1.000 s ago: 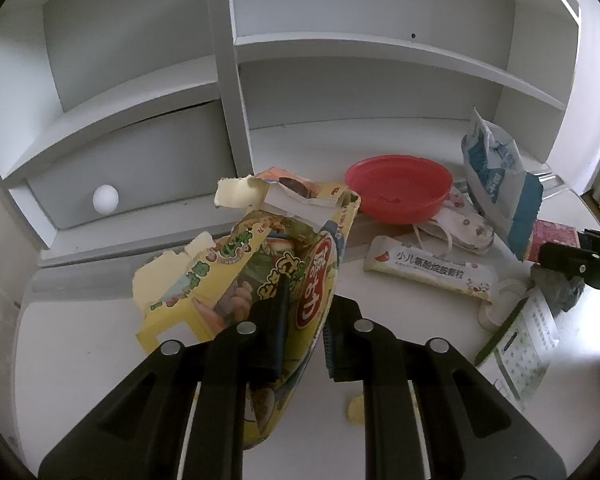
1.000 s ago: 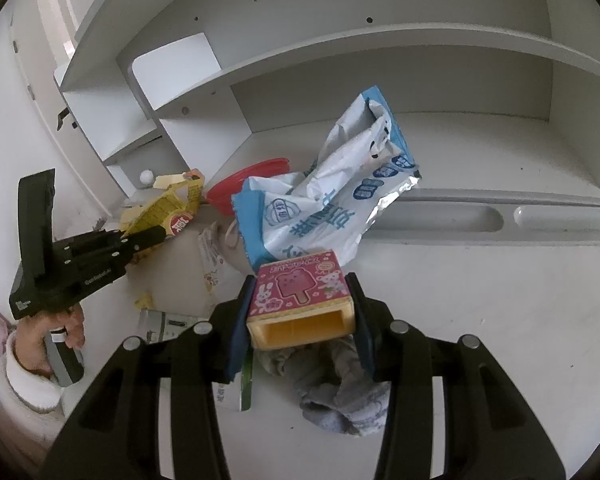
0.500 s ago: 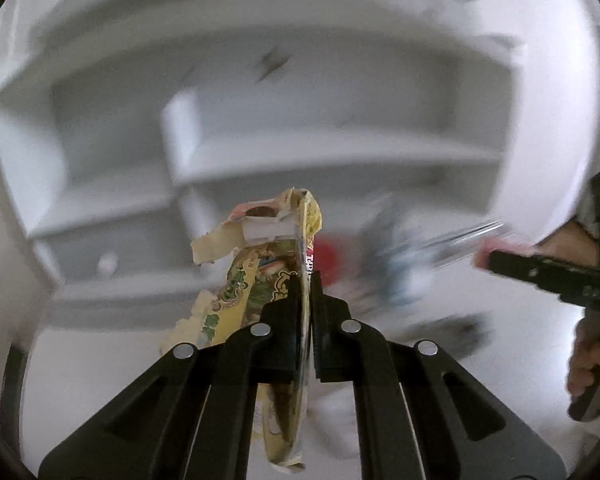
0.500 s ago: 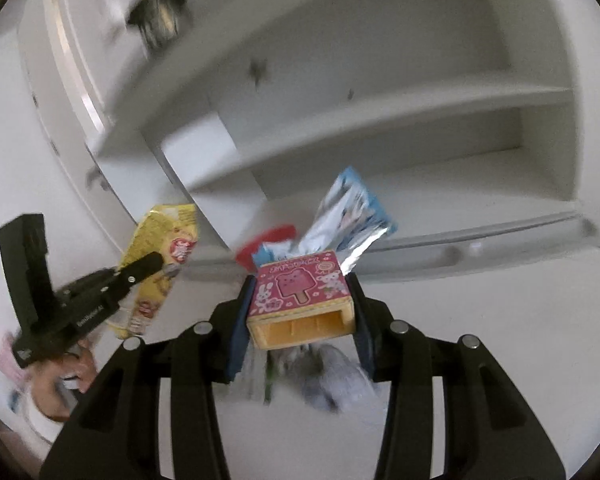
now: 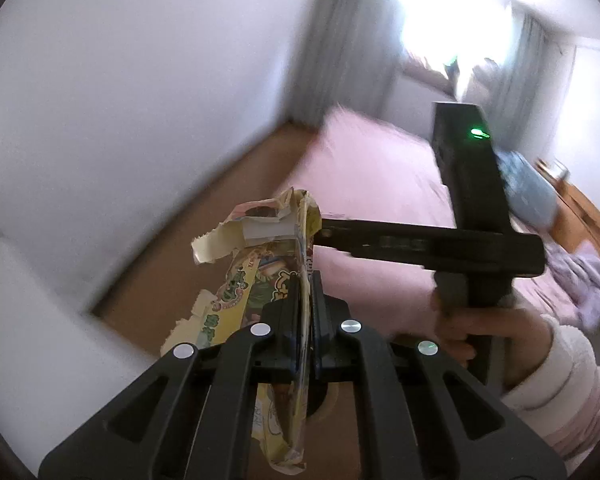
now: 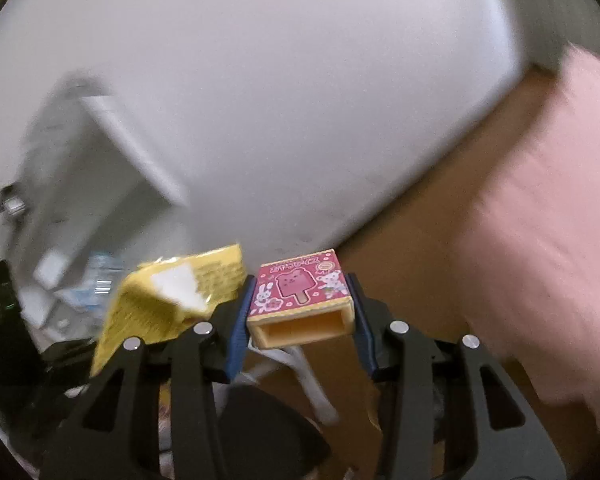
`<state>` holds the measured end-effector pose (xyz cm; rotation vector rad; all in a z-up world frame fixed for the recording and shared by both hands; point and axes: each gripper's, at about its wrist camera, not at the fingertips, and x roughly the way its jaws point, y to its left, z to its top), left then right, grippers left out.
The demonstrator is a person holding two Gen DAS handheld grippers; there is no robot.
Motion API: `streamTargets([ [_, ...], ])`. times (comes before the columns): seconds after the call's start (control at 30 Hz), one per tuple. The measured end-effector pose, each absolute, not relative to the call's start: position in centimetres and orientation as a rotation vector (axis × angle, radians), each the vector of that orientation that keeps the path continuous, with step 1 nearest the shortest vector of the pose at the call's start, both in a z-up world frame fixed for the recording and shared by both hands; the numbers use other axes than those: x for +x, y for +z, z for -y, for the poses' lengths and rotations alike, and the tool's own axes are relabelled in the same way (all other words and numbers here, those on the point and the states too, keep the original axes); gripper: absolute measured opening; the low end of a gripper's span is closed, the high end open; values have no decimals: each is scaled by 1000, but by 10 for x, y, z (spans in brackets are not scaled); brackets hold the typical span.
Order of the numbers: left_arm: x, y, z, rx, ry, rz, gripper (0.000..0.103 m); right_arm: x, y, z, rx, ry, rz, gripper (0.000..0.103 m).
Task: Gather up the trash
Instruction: 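Carry yellow bag and pink box over the black bin and open both tools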
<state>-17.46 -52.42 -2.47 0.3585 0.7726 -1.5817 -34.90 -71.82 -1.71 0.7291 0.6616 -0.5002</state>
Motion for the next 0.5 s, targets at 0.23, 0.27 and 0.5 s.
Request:
streamTargets([
  [0.23, -219, -149, 610, 537, -1533, -1092, 4, -416, -168, 778, 1101, -602, -805, 44],
  [0.27, -216, -171, 622, 550, -1503, -1161, 4, -418, -186, 779, 1136, -602, -832, 44],
  [0.5, -179, -270, 642, 528, -1312, -1420, 4, -420, -266, 774, 1312, -575, -940, 44],
])
